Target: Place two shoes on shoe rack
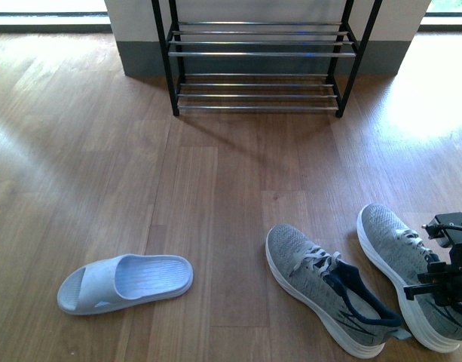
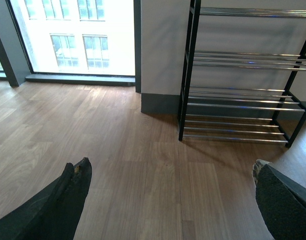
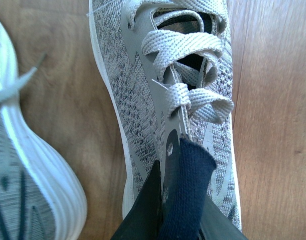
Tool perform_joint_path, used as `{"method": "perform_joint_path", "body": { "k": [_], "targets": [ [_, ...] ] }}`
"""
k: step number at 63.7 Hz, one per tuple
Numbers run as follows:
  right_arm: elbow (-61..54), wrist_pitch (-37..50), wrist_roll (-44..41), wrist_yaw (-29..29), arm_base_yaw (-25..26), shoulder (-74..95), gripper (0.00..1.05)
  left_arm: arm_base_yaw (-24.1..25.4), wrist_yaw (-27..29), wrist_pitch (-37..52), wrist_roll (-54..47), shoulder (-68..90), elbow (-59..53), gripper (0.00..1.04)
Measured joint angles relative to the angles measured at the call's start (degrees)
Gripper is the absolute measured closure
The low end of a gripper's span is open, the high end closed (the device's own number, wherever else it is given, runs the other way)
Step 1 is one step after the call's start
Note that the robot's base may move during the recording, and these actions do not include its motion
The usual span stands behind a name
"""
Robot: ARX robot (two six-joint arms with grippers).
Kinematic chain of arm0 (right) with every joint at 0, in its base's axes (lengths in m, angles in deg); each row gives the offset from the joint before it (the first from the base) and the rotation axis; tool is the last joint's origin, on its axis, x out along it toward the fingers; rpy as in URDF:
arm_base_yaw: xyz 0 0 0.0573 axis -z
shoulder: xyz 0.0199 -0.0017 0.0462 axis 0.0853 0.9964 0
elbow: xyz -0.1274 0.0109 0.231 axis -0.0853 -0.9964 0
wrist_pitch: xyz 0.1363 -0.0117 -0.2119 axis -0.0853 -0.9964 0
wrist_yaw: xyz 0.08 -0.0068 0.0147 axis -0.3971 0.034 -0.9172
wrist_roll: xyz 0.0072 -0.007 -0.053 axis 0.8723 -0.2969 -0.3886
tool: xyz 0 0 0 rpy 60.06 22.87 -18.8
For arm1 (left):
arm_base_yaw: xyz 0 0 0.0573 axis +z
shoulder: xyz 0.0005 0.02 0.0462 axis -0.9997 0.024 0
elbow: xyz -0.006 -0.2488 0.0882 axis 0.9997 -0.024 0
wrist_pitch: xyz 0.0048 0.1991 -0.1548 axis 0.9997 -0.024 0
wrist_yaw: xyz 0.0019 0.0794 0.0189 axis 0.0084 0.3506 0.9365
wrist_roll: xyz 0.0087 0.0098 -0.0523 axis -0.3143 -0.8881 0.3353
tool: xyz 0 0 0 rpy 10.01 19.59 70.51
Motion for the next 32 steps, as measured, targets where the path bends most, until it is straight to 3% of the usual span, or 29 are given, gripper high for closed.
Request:
{"method": "perform_joint_path", "body": {
  "k": [16,32],
  "targets": [
    [-14.05,4.07,7.37,-4.39,-1.79,-21.11,1.03,0.00,0.00,0.00,0.00,0.00,0.00,0.09],
    [-26.86,-8.11,14.27,-9.01,-0.24,-54.88,1.03,0.00,0.00,0.00,-0.02,0.00,0.00,0.09]
  ]
}}
